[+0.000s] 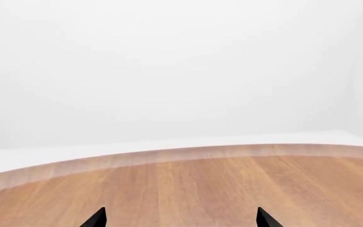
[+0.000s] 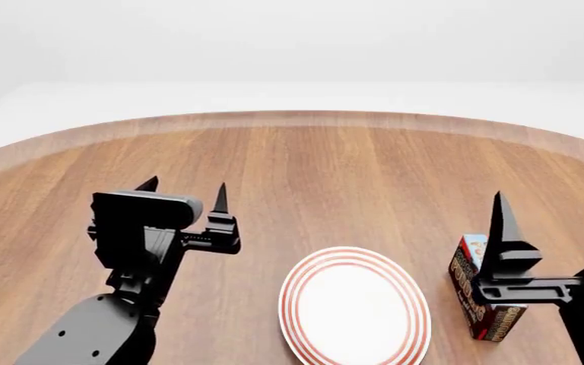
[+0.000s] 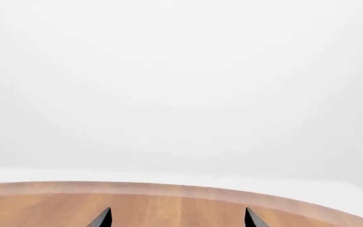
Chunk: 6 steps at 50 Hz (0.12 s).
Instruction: Put the chocolate pudding to the right of the plate.
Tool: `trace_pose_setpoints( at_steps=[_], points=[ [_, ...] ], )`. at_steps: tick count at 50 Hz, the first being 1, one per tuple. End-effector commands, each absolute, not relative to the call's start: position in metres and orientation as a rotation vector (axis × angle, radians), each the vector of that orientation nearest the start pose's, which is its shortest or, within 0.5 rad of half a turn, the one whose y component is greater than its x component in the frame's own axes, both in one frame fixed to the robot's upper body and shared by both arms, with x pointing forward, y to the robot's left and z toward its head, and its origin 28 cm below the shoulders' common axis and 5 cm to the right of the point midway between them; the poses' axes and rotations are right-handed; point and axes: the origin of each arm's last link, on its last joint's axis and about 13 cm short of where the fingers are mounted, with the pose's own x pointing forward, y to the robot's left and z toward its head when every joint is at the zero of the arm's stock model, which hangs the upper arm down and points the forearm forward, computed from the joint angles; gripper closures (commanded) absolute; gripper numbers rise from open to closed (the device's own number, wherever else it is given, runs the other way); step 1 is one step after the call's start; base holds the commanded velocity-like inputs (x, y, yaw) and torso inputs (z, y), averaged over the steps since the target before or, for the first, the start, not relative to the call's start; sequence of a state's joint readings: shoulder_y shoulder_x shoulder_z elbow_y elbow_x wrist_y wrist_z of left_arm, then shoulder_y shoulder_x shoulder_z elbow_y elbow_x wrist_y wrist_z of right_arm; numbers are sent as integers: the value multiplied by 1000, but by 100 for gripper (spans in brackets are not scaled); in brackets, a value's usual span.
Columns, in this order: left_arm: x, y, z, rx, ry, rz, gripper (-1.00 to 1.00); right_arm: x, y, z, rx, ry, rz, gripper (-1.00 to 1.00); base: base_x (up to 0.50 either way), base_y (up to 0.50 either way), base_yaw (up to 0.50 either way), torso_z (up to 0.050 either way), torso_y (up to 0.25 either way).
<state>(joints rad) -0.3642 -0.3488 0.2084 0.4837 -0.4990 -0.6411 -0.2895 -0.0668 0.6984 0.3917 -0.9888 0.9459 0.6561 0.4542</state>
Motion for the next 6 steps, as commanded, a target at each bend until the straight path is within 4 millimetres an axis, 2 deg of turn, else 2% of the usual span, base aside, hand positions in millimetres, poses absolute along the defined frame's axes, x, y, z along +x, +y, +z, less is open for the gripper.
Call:
trace_pose_setpoints(
  at_steps=[1, 6],
  points=[
    [246, 210, 147, -2, -88, -149, -100, 148, -157, 202, -52, -269, 80, -100, 0, 0, 0, 0, 0],
    [247, 211, 147, -4, -87, -148, -100, 156, -152, 204, -50, -268, 114, -100, 0, 0, 0, 0, 0]
  ],
)
